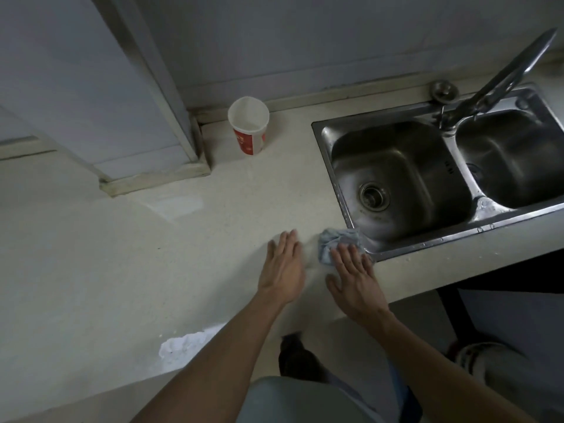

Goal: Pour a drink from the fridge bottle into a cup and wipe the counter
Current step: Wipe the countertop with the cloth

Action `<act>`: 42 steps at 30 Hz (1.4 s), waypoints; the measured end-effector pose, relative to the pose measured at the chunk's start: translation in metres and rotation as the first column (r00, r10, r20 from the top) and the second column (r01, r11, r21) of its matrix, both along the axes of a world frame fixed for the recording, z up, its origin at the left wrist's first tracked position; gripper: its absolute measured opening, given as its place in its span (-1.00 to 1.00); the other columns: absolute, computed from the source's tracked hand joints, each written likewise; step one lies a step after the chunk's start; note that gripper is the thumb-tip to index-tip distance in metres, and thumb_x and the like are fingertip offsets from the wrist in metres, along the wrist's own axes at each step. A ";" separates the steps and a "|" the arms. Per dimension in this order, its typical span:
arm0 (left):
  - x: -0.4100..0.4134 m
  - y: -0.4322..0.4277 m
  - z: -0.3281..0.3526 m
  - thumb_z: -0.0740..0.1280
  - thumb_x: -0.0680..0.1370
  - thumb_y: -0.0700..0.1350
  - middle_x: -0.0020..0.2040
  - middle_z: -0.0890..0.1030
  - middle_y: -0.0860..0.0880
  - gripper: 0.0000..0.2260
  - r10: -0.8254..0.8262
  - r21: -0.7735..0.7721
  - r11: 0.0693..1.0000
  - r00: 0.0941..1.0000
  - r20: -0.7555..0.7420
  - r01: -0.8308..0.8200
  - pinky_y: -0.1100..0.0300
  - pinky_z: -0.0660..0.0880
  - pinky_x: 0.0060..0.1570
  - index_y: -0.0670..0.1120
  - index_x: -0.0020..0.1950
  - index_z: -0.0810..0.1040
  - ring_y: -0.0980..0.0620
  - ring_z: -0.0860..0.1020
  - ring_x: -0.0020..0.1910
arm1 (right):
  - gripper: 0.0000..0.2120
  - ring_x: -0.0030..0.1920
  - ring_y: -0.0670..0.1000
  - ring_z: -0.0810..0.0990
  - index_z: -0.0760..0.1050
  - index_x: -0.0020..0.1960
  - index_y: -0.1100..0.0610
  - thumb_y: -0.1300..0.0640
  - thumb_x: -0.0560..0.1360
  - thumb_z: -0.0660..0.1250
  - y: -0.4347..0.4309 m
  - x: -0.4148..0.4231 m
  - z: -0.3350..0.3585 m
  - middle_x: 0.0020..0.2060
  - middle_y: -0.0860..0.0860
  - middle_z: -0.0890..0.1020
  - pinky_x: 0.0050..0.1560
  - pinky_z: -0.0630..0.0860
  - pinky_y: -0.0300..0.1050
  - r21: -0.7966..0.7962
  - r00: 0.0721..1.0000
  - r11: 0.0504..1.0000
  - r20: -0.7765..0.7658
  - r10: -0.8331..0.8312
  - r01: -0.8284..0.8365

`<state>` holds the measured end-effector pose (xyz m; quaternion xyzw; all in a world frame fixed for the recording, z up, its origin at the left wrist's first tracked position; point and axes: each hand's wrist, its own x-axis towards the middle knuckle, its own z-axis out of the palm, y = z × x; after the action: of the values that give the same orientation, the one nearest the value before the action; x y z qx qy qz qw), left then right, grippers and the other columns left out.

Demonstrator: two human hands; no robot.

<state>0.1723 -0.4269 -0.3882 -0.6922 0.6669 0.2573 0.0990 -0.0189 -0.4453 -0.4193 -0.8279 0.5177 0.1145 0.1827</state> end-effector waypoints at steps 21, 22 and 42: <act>0.031 -0.054 -0.014 0.28 0.61 -0.18 0.57 0.05 -0.30 -0.44 -0.075 0.101 0.992 0.996 0.040 0.070 -0.30 0.15 0.47 -0.32 0.54 0.16 -0.28 0.05 0.55 | -0.33 0.52 0.22 0.10 0.04 0.53 0.10 -0.23 0.57 0.10 -0.317 0.169 -0.018 0.52 0.16 0.14 0.47 0.12 0.23 -0.121 0.953 0.946 0.001 0.303 -0.301; 0.030 -0.054 -0.012 0.29 0.60 -0.20 0.58 0.01 -0.29 -0.42 -0.069 0.097 0.993 0.998 0.015 0.067 -0.29 0.09 0.49 -0.30 0.55 0.13 -0.28 0.00 0.57 | -0.33 0.51 0.22 0.11 0.04 0.53 0.10 -0.24 0.57 0.09 -0.325 0.170 -0.017 0.52 0.16 0.15 0.47 0.11 0.22 -0.131 0.954 0.945 -0.006 0.300 -0.298; 0.036 -0.040 -0.028 0.41 0.51 -0.24 0.63 -0.13 -0.15 -0.23 0.051 0.027 0.998 0.994 -0.097 -0.048 -0.14 -0.19 0.54 -0.19 0.60 0.04 -0.16 -0.19 0.59 | -0.26 0.54 0.22 0.05 0.00 0.57 0.08 -0.21 0.54 0.20 -0.308 0.187 -0.011 0.56 0.14 0.07 0.48 0.11 0.28 -0.103 0.938 0.932 -0.033 0.345 -0.346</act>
<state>0.2079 -0.4666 -0.4159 -0.6939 0.6503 0.3016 0.0685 0.1686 -0.7536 -0.4300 -0.9139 0.3707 0.1226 0.1114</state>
